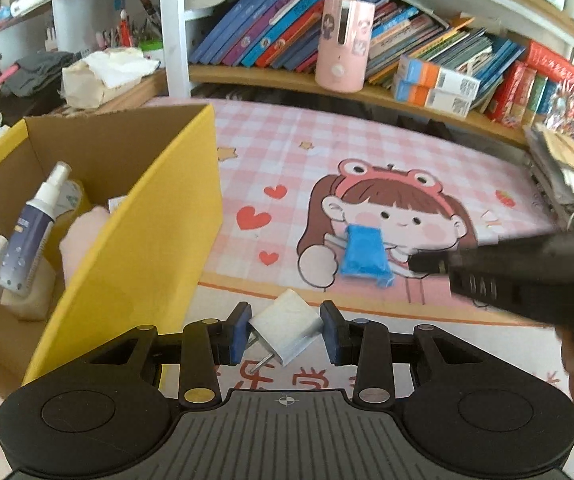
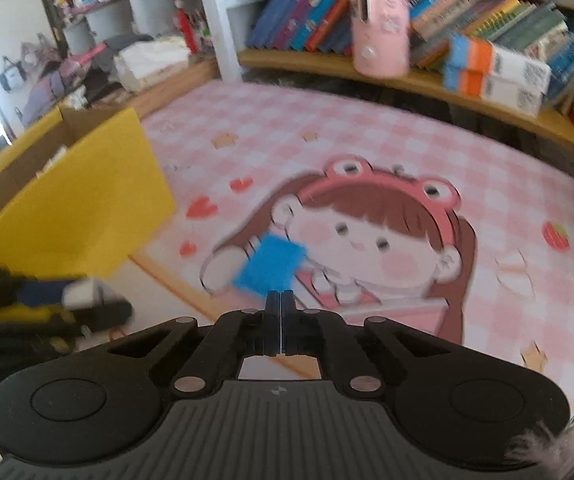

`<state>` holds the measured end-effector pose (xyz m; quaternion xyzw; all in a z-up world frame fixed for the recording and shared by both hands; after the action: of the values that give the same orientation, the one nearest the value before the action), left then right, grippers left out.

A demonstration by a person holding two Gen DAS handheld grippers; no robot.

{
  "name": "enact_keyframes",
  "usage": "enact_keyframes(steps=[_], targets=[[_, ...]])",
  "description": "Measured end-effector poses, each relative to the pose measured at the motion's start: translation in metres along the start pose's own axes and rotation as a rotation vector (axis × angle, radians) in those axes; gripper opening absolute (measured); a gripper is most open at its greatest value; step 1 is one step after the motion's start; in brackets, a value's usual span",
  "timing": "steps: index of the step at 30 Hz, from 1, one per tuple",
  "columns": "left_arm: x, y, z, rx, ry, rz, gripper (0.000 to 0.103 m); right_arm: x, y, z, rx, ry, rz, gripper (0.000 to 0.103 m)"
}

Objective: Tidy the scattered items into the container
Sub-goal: 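Grasp the white charger plug with the left gripper while the right grasps the blue sponge, then lift and carry the plug and sponge toward the yellow box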

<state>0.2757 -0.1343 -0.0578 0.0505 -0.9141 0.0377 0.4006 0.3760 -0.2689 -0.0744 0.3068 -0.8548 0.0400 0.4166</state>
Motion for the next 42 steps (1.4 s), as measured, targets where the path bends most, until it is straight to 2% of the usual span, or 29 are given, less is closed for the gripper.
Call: enact_keyframes(steps=[1,2,5,11,13,16,17,23,27,32,42], targets=[[0.003,-0.001,-0.001,0.0,-0.006,0.006,0.036,0.0,-0.001,0.001,0.0,-0.001,-0.001,0.003],[0.006,-0.002,-0.001,-0.001,-0.012,0.013,0.036,0.0,-0.002,0.0,-0.005,-0.009,0.003,0.007],[0.017,-0.006,-0.003,-0.021,-0.034,0.023,0.036,-0.008,0.002,-0.01,-0.015,-0.037,0.011,0.035],[0.042,-0.008,-0.003,-0.053,-0.079,0.012,0.036,-0.047,0.02,-0.022,-0.047,-0.004,0.055,0.039],[0.049,-0.006,-0.002,-0.058,-0.087,0.002,0.036,-0.057,0.024,-0.022,-0.053,0.001,0.103,0.044],[0.056,-0.003,0.001,-0.066,-0.087,-0.011,0.036,-0.063,0.028,-0.016,-0.037,-0.003,0.14,0.044],[0.058,-0.002,0.002,-0.066,-0.087,-0.014,0.036,-0.063,0.031,-0.013,-0.018,-0.011,0.146,0.037],[0.066,0.0,0.004,-0.071,-0.096,-0.009,0.036,-0.053,0.029,-0.009,-0.002,-0.033,0.125,0.032],[0.071,-0.002,0.004,-0.093,-0.108,0.013,0.036,-0.025,0.03,-0.007,0.027,-0.083,0.106,0.031],[0.073,-0.004,0.007,-0.096,-0.102,0.055,0.036,0.011,0.026,0.003,0.001,-0.096,0.087,0.031],[0.088,0.002,0.015,-0.105,-0.103,0.16,0.036,0.079,0.034,0.035,-0.088,-0.129,0.122,0.031]])
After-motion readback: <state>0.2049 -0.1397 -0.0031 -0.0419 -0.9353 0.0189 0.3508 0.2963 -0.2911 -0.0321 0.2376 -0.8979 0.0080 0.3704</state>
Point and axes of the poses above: each gripper's, at about its wrist camera, not at the fingertips, and x roughly against the way its jaws point, y to its left, z to its underside, the point moved 2 cm from there along -x, roughly the way its jaws point, and after that the axes turned 3 degrees about -x, right-handed, at the moved point
